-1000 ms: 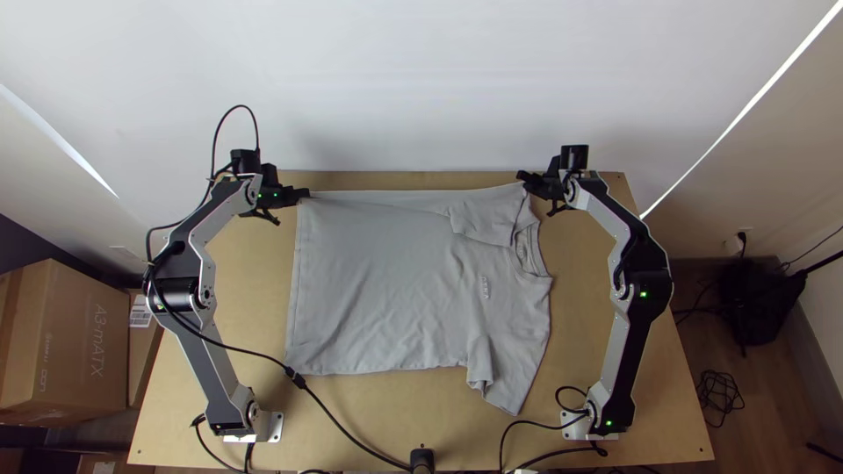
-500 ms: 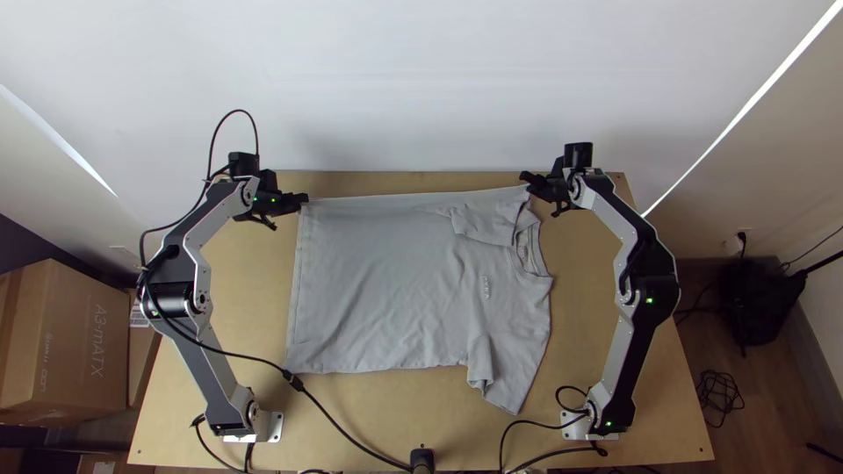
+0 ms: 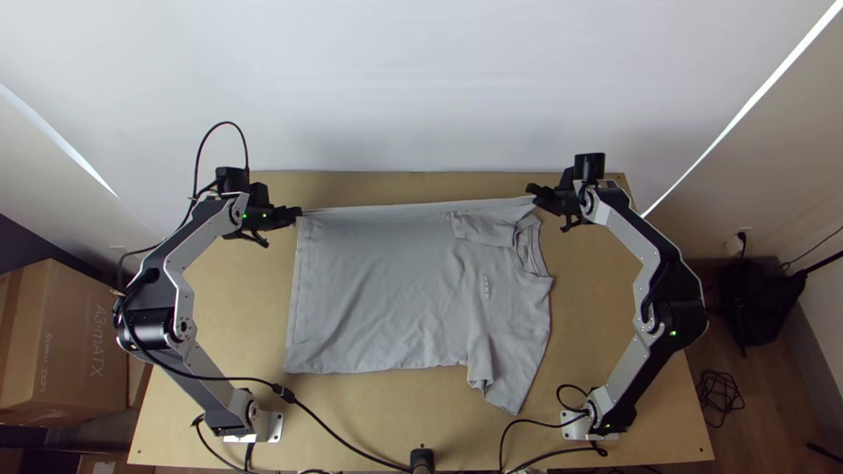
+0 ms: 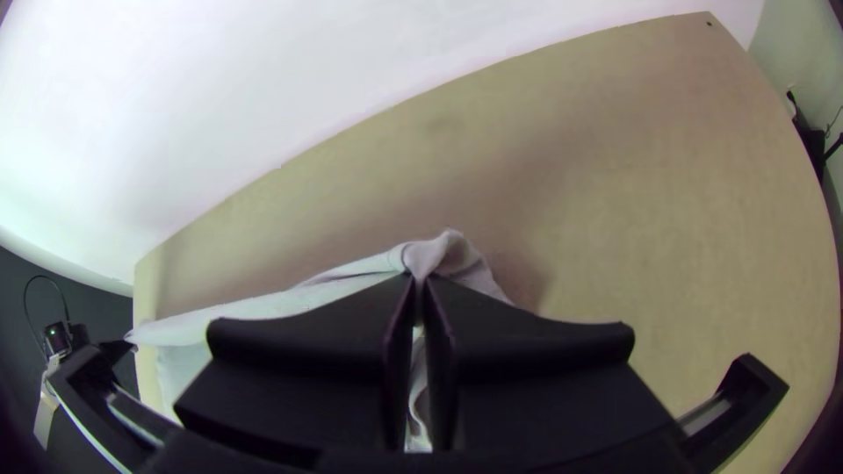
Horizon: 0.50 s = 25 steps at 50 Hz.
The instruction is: Fold the t-shirt
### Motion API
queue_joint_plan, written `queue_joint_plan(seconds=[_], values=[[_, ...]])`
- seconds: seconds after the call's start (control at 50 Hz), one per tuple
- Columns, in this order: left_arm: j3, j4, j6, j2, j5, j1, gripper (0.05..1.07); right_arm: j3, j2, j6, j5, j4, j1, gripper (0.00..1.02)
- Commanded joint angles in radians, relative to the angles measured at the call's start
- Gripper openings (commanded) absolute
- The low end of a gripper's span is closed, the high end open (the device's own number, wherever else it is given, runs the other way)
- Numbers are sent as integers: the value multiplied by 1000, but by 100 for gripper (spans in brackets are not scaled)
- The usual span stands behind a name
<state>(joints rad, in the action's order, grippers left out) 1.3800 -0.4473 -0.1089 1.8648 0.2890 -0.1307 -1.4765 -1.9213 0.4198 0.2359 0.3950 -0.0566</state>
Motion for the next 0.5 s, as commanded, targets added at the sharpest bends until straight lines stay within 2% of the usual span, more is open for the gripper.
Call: queue_joint_plan(seconds=[0.0,0.48], values=[[-50,15,-5,-56,6,-18,8,73,76,-21,-20,-1,15,2],[-242,84,-25,-156,4,-1,8,297,179,-29,-20,-47,17,2]])
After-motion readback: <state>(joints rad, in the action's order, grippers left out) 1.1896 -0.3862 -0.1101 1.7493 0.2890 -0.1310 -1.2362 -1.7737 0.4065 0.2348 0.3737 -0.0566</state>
